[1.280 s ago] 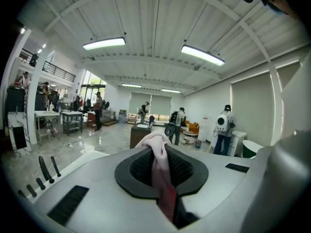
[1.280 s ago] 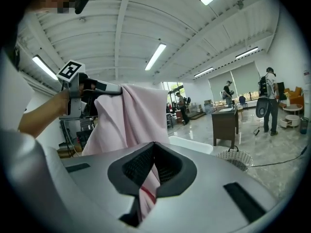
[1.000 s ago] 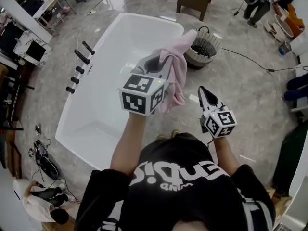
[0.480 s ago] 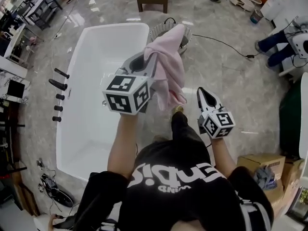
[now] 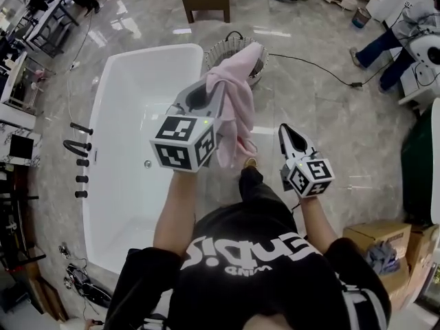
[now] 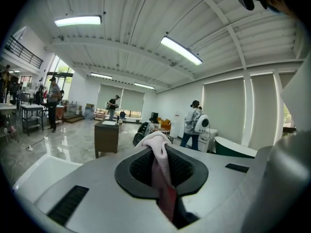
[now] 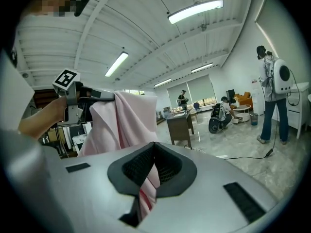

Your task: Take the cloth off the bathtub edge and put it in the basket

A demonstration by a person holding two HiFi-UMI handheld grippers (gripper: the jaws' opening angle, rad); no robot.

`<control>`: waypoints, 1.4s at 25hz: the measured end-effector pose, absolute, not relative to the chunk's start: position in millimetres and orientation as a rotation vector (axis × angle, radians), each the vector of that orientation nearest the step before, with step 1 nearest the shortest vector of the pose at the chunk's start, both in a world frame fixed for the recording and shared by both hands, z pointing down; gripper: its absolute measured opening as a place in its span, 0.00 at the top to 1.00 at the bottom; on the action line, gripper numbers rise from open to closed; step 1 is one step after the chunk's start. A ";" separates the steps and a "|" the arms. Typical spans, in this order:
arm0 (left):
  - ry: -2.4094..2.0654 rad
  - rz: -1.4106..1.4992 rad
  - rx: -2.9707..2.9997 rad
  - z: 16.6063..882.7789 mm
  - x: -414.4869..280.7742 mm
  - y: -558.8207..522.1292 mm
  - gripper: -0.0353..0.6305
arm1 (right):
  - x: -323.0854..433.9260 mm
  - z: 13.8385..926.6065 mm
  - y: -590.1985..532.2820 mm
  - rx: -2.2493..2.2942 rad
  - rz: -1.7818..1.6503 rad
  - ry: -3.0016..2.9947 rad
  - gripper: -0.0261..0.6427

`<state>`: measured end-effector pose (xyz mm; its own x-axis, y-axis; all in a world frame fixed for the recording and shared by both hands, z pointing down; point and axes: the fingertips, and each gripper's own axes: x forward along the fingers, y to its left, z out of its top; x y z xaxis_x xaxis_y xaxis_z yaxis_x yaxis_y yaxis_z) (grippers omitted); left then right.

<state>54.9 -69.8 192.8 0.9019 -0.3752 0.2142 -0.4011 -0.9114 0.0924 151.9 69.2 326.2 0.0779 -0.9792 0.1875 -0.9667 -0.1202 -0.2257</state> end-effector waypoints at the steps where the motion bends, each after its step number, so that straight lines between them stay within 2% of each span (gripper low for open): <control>1: -0.599 0.294 2.933 192.9 61.3 -76.8 0.89 | 158.8 326.9 61.1 -2.275 -0.462 2.048 0.94; 17: -0.723 0.183 2.885 174.0 183.8 -203.8 0.89 | 301.2 309.6 -64.4 -2.221 -0.419 2.190 0.94; 35: -0.740 0.182 2.921 177.4 277.9 -365.3 0.89 | 389.9 329.2 -231.8 -2.209 -0.471 2.203 0.94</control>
